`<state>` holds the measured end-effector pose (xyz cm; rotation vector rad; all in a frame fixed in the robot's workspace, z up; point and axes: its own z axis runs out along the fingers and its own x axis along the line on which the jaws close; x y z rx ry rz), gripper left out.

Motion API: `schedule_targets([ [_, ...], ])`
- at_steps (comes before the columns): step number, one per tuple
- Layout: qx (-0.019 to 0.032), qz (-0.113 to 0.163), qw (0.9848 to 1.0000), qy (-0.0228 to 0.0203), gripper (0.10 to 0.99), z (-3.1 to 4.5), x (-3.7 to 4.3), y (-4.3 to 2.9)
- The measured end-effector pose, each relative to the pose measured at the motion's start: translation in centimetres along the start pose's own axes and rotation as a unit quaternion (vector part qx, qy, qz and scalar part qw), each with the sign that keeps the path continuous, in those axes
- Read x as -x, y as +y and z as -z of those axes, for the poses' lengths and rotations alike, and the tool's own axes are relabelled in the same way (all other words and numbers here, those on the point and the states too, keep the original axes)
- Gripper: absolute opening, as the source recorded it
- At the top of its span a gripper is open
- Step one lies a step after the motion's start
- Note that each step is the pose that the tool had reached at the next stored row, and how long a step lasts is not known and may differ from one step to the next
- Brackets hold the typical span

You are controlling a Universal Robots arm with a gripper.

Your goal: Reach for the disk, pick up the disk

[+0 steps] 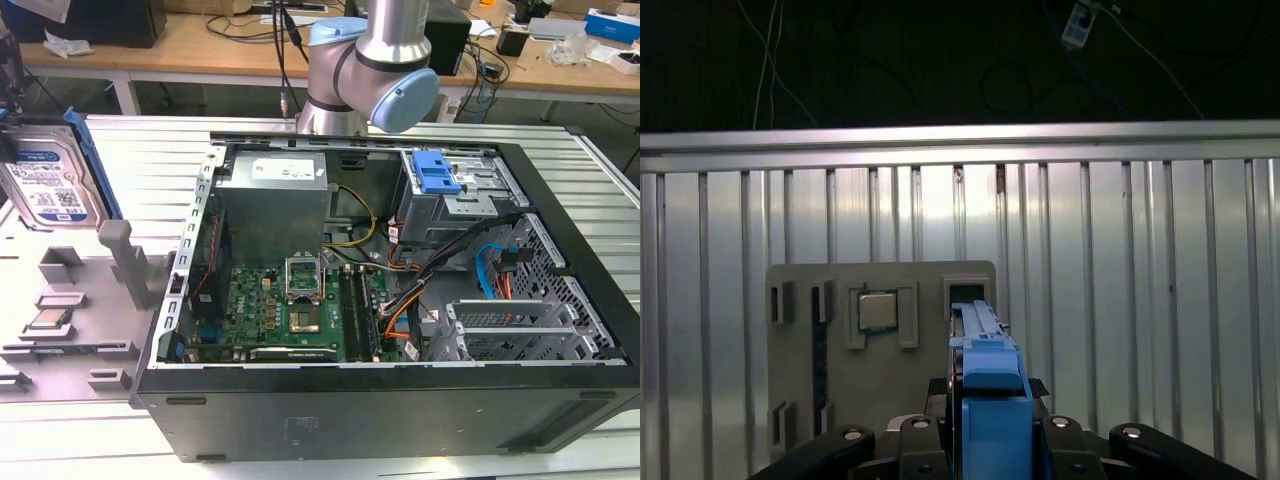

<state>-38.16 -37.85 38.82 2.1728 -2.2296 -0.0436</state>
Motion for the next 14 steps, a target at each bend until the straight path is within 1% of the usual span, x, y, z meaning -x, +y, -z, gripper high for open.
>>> schedule_targets([
  [4, 0.0000, 0.000, 1.0000, 0.0000, 0.369, 0.35, 0.00, 0.01],
  [10, 0.0000, 0.000, 1.0000, 0.0000, 0.369, 1.10, 0.00, 0.03],
  [11, 0.0000, 0.000, 1.0000, 0.0000, 0.369, 2.57, 0.00, 0.00],
  [14, 0.0003, 0.000, 1.0000, 0.0000, 0.369, 5.20, 0.01, -0.13],
])
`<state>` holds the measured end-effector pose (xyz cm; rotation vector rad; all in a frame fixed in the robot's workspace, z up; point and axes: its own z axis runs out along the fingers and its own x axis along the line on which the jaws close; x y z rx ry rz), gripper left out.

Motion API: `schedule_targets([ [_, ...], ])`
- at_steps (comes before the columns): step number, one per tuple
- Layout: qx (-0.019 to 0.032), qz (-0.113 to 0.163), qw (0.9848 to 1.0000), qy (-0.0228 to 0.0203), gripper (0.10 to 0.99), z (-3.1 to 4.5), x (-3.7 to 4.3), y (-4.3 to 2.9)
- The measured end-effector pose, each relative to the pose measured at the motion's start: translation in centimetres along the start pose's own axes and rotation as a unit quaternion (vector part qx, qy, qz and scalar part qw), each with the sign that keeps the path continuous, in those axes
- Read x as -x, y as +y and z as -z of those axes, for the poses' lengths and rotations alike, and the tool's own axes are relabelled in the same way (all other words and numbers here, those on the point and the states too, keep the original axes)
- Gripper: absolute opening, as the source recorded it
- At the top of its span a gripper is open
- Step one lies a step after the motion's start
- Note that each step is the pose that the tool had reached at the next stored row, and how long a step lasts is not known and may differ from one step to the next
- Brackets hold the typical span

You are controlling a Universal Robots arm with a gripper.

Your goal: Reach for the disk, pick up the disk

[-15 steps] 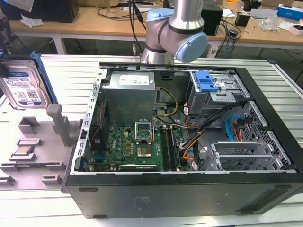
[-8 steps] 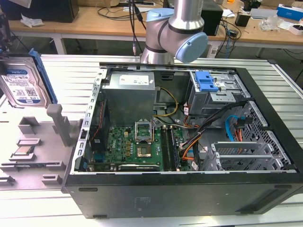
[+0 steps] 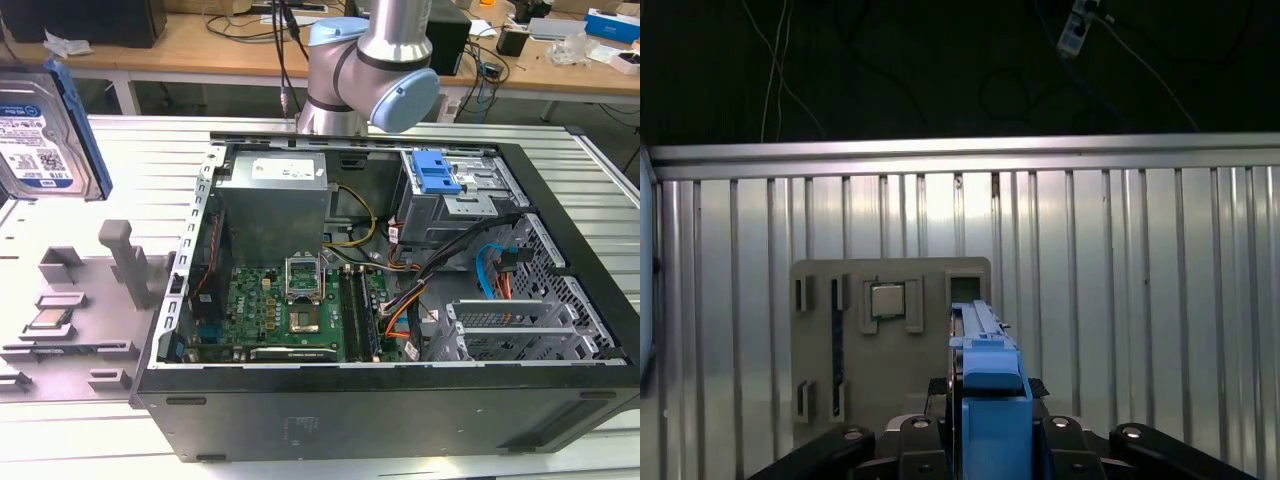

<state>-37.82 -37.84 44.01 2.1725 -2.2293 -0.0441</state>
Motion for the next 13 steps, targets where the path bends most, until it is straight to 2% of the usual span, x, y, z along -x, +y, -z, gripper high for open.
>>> schedule_targets([
  [7, 0.0000, 0.000, 1.0000, 0.0000, 0.369, 1.58, 0.02, 0.02],
  [13, 0.0000, 0.000, 1.0000, 0.0000, 0.369, 2.38, 0.04, 0.02],
])
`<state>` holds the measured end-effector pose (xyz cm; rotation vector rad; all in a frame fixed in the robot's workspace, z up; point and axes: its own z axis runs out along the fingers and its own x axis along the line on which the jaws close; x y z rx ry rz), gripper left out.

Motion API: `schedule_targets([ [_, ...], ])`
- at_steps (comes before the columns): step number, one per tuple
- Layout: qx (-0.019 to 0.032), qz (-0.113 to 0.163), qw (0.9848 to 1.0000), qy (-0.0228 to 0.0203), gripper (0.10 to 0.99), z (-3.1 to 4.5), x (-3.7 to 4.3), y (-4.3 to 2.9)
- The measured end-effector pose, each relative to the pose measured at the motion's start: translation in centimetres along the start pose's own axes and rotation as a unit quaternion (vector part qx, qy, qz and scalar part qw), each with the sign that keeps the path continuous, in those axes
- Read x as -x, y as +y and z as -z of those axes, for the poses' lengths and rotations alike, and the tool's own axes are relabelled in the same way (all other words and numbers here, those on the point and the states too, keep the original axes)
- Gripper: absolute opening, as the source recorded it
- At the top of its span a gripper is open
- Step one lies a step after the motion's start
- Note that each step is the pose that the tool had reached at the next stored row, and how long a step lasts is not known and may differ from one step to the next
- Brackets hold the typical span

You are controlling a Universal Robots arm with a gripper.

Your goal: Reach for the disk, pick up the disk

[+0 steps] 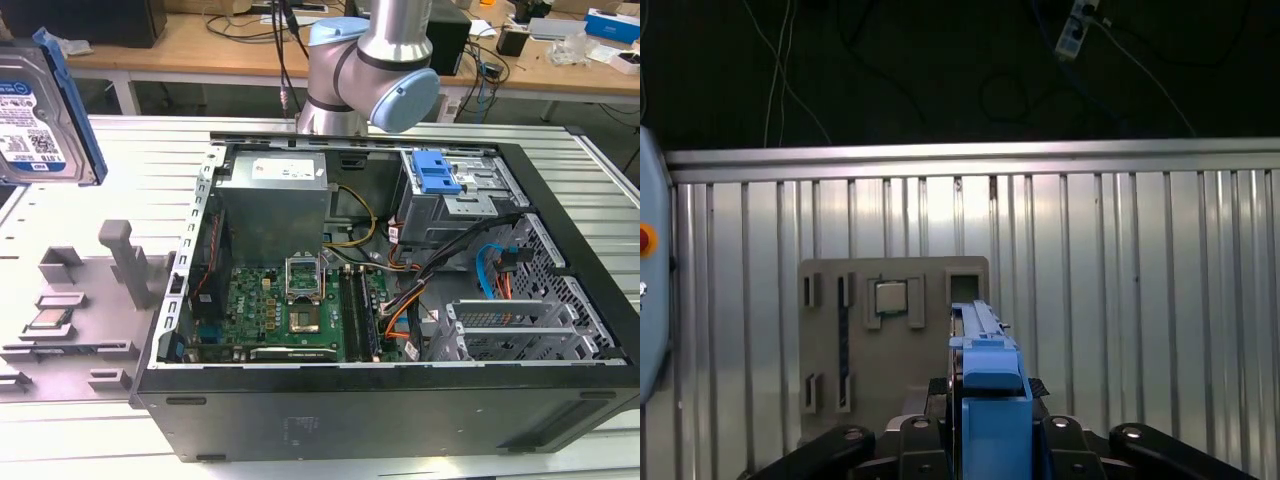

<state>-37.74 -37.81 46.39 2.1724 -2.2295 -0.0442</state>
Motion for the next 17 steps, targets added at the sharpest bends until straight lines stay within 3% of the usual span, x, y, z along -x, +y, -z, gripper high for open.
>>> schedule_targets([
  [9, 0.0000, 0.000, 1.0000, 0.0000, 0.369, 2.03, -0.01, 0.00],
  [17, 0.0000, 0.000, 1.0000, 0.0000, 0.369, 3.22, 0.00, 0.01],
])
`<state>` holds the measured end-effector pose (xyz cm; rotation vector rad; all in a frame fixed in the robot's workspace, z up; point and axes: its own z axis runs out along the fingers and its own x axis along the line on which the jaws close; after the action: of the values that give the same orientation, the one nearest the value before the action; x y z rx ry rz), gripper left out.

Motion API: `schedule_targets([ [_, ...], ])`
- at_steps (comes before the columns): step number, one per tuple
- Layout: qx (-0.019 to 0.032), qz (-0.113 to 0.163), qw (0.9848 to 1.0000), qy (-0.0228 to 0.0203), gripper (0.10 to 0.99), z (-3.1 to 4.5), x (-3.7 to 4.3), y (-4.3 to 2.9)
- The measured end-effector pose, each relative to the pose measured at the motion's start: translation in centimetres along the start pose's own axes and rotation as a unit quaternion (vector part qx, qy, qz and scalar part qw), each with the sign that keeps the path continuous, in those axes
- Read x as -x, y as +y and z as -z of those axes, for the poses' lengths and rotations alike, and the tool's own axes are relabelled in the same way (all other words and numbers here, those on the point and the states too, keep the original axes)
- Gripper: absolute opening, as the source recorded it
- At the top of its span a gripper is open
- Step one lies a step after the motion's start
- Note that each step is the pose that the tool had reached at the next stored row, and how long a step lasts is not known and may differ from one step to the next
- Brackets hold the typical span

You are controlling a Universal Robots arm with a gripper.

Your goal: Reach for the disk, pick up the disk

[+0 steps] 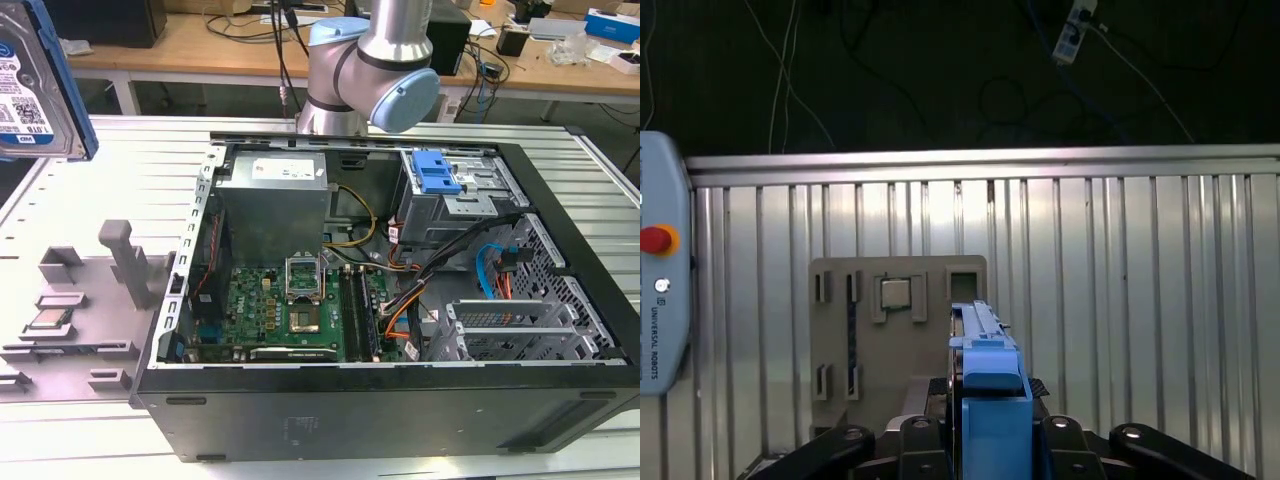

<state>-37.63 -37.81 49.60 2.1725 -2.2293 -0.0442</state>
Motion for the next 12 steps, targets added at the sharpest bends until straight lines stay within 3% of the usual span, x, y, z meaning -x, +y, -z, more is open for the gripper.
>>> schedule_targets([
  [8, 0.0001, 0.000, 1.0000, 0.0001, 0.369, 1.45, 0.00, 0.01],
  [12, -0.0001, 0.000, 1.0000, 0.0000, 0.369, 2.67, 0.00, 0.05],
])
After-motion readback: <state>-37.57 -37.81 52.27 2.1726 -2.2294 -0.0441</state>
